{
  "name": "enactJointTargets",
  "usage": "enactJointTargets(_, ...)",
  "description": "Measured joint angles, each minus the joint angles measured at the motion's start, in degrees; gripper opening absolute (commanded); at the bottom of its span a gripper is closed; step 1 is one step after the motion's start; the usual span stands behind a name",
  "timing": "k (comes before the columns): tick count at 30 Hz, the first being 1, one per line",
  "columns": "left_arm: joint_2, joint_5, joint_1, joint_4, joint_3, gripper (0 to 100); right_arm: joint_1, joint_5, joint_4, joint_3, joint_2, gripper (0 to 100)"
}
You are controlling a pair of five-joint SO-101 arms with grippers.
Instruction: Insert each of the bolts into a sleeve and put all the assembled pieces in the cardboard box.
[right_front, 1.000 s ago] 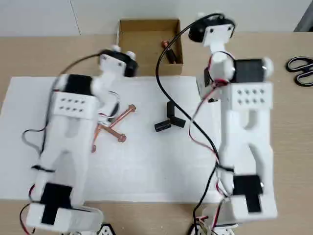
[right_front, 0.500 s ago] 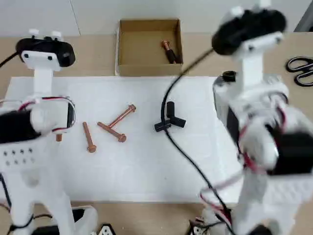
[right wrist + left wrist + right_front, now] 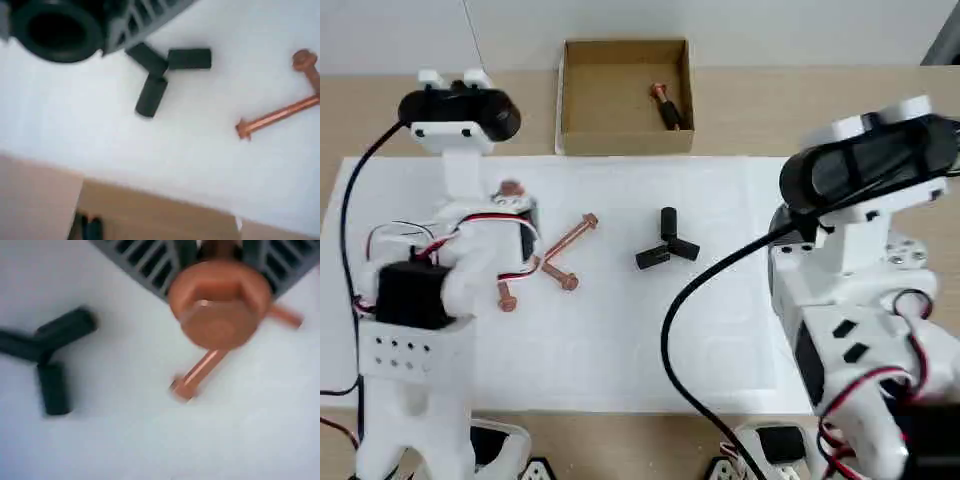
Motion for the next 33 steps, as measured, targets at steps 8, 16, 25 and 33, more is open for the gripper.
enactJointTargets(8, -1.93, 7.65, 10.29, -10.55, 1.23, 1, -4.40, -4.75, -14.59, 25.49, -12.04, 0.4)
enactJointTargets(16, -1.93, 10.73, 11.96, -17.93, 3.16, 1, -14.33, -4.75, -37.45, 55.21, -27.60, 0.4)
enactJointTargets(25, -2.02, 10.81, 11.87, -23.30, 4.48, 1, -14.59, -4.75, -49.32, 77.45, -41.49, 0.4)
enactJointTargets(33, -2.02, 10.02, 15.30, -34.46, 12.31, 1, -14.59, -4.75, -49.76, 86.95, -49.67, 0.4)
